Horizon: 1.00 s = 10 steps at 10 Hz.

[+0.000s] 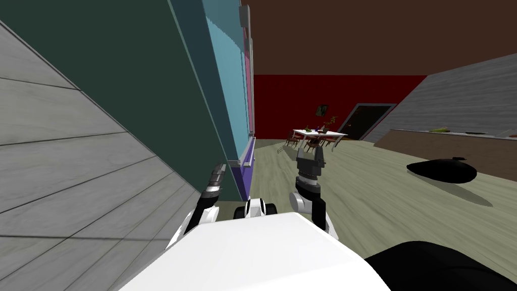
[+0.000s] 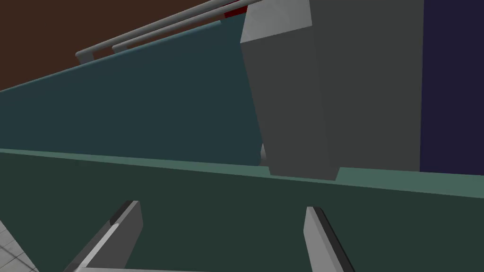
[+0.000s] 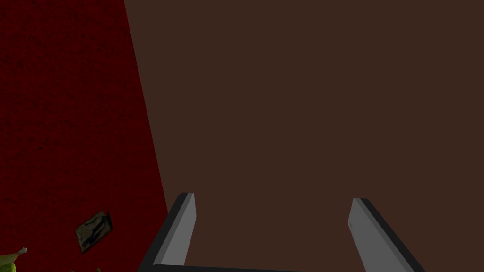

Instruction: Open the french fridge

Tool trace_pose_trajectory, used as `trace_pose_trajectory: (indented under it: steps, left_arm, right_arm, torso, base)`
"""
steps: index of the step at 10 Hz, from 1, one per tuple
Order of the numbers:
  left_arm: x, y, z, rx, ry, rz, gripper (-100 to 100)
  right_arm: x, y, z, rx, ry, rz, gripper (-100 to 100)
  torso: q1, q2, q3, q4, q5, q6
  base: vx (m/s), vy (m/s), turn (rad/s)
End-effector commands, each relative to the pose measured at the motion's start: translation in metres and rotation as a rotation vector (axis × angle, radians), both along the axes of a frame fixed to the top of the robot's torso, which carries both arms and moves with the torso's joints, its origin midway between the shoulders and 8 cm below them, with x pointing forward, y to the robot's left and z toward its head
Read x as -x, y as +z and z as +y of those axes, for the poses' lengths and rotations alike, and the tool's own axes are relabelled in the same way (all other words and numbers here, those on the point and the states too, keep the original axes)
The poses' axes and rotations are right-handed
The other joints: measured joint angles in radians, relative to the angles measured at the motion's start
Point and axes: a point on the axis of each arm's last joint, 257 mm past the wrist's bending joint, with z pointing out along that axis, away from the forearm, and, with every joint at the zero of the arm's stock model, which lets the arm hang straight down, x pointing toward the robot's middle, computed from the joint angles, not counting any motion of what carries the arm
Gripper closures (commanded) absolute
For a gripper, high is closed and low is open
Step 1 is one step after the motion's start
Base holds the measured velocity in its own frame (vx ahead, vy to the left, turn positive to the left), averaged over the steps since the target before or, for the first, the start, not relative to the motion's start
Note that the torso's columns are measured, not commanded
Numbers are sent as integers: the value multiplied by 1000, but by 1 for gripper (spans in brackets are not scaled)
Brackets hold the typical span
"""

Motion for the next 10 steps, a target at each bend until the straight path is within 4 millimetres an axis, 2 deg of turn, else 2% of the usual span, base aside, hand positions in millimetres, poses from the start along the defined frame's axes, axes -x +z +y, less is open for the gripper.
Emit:
trace_pose_trajectory:
  steps: [1, 8, 10]
  left_arm:
    - [-7, -22, 0, 3, 3, 52, -100]
    - [-22, -75, 0, -7, 5, 171, -100]
    - [-24, -83, 0, -10, 5, 189, -100]
  right_arm:
    - [0, 0, 0, 0, 0, 0, 0]
    - [0, 0, 0, 0, 0, 0, 0]
    - [0, 0, 0, 0, 0, 0, 0]
  torso:
    - [0, -1, -1, -1, 0, 0]
    - [4, -15, -8, -7, 4, 3]
    - [7, -17, -9, -8, 5, 3]
  base:
    - [0, -40, 12]
    - [2, -49, -19]
    - [3, -25, -2]
